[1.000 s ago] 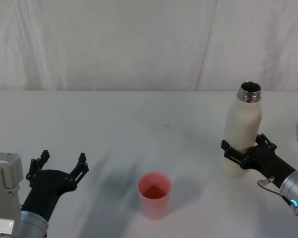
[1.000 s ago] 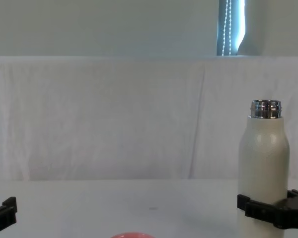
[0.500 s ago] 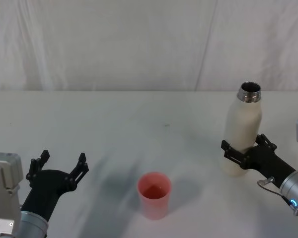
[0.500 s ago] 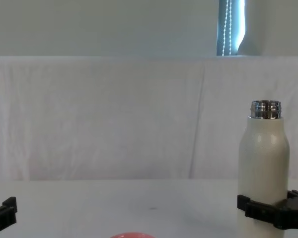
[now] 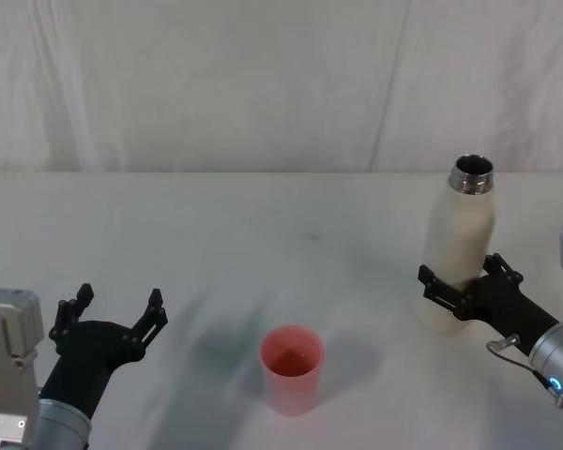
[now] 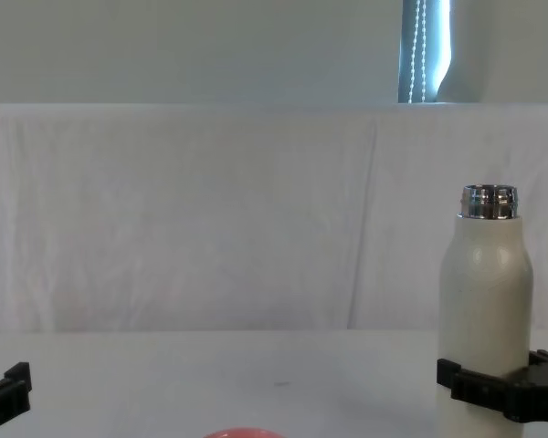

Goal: Grasp the thermos with one hand and pour water into the cup lid.

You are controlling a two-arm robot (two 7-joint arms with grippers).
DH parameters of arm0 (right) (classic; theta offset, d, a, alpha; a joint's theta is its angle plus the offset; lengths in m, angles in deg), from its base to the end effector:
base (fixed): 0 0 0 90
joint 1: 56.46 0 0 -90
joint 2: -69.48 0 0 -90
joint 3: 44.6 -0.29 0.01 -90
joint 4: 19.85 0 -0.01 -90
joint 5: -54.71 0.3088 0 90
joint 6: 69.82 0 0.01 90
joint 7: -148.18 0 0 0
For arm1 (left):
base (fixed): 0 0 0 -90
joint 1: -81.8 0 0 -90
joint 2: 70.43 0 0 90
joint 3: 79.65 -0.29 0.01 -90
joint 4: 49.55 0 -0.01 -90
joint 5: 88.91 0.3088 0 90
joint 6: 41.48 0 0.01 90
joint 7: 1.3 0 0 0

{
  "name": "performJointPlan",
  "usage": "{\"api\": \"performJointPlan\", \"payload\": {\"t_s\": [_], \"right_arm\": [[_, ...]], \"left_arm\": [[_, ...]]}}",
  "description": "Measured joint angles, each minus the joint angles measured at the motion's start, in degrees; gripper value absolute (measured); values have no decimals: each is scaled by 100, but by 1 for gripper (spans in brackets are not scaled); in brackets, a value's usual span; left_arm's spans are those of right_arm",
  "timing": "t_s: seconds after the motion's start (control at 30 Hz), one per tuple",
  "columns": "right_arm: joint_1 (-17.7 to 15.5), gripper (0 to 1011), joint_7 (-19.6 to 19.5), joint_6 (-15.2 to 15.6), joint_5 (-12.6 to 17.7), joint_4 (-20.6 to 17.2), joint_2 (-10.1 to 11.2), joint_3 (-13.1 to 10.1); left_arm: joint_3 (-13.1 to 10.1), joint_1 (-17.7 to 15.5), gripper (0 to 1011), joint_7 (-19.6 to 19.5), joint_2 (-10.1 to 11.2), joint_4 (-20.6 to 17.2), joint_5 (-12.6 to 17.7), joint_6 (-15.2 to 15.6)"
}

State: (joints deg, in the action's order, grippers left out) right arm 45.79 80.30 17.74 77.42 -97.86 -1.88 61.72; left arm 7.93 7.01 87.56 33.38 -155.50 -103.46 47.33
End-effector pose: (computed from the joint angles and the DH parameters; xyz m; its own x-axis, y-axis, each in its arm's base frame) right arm 0.3796 -0.0318 -0.3014 0.5475 -0.8359 -0.0392 0.8358 0.5485 -0.0235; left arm 0.2530 0.0375 -0.2853 0.1246 0.9917 -0.0327 -0.9921 0.1241 -0.0175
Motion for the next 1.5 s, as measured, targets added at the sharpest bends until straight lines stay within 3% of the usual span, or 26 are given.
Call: {"api": "performJointPlan", "payload": {"t_s": [1.5], "right_arm": [[0, 1000, 1, 0, 7, -6, 1, 0]], "left_arm": [[0, 0, 1001, 0, 0, 0, 0, 0]]}}
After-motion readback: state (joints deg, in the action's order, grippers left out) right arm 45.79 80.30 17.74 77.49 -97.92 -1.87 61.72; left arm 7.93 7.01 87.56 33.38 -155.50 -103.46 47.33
